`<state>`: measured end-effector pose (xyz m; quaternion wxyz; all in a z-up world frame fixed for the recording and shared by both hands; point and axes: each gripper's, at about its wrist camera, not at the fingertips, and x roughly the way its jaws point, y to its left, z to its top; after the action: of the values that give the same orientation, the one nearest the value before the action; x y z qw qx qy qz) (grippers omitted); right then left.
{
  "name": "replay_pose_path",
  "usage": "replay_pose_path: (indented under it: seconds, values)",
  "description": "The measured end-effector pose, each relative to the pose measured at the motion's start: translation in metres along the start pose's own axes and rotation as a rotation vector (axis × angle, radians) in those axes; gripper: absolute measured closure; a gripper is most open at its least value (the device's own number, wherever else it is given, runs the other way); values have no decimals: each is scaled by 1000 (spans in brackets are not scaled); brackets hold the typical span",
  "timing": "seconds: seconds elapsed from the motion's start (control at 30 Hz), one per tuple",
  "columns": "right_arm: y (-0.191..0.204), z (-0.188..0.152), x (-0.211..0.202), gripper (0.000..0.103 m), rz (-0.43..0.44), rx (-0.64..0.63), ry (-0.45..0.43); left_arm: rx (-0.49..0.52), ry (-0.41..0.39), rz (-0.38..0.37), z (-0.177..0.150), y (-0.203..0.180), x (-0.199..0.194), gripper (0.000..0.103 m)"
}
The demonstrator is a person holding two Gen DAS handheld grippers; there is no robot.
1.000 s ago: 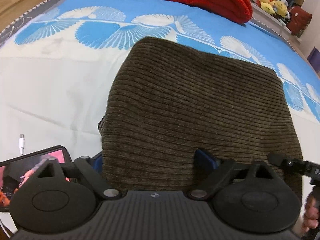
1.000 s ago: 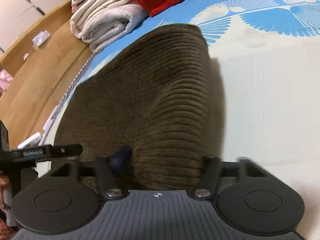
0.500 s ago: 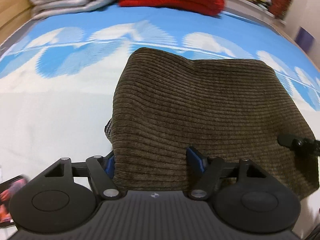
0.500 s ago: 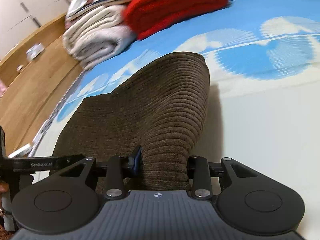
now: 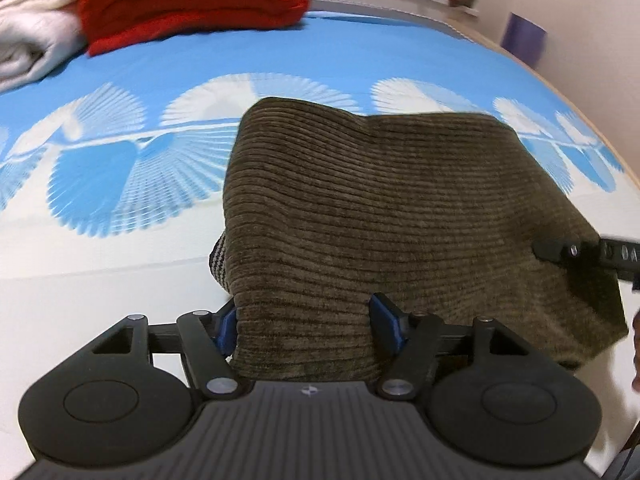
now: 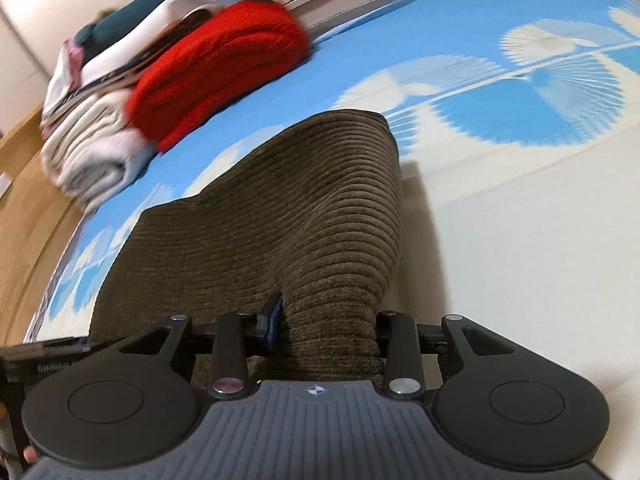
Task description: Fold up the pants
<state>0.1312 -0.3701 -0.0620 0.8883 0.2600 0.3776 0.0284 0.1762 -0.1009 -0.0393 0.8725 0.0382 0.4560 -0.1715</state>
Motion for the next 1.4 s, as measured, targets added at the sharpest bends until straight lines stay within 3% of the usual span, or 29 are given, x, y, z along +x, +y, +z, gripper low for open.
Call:
replay_pose_path:
  seconds: [0.1,0.17,0.2,0.27,0.37,0.47,0.57,0.63,0.7,0.73,0.8,0.97,1.2,1.4]
  values:
    - [-13,2,3,66,-13,18,-1,8,7,6,-5,1,2,31]
    - [-9,0,11,60,-29,6,12,-16,21,-10,0,7,3,26]
    - [-7,0,12,53,-49,-12,14,-25,22,-5,2,11,4,22]
    - [-1,0,13,47,-98,-35,11,-8,5,73,5,11,-2,12]
    - [15,-1,0,45,-189,-65,-10,24,-51,124,3,10,-26,10]
    - [40,-14,-29,43,-269,-195,-96,39,-119,104,-2,2,-51,10]
    - [70,-39,-44,44,-213,-323,-108,97,-122,55,-10,-21,-52,10]
    - [92,-61,-36,44,-193,-429,-53,177,-80,86,-25,-37,-38,10]
    - [103,-85,-20,45,-237,-544,20,245,-45,142,-48,-46,-19,8]
    - [105,-99,-14,43,-269,-608,20,250,-66,162,-54,-47,-17,2]
    - [107,-117,-13,42,-280,-734,-18,225,-88,180,-57,-45,-22,0]
    - [100,-103,-45,36,-279,-582,-39,90,-83,178,-52,-31,-60,0]
    - [100,-142,-124,5,-227,-410,-260,-3,-119,116,-97,-44,-118,0]
    - [103,-185,-142,3,-299,-391,-338,14,-112,91,-122,-59,-126,0]
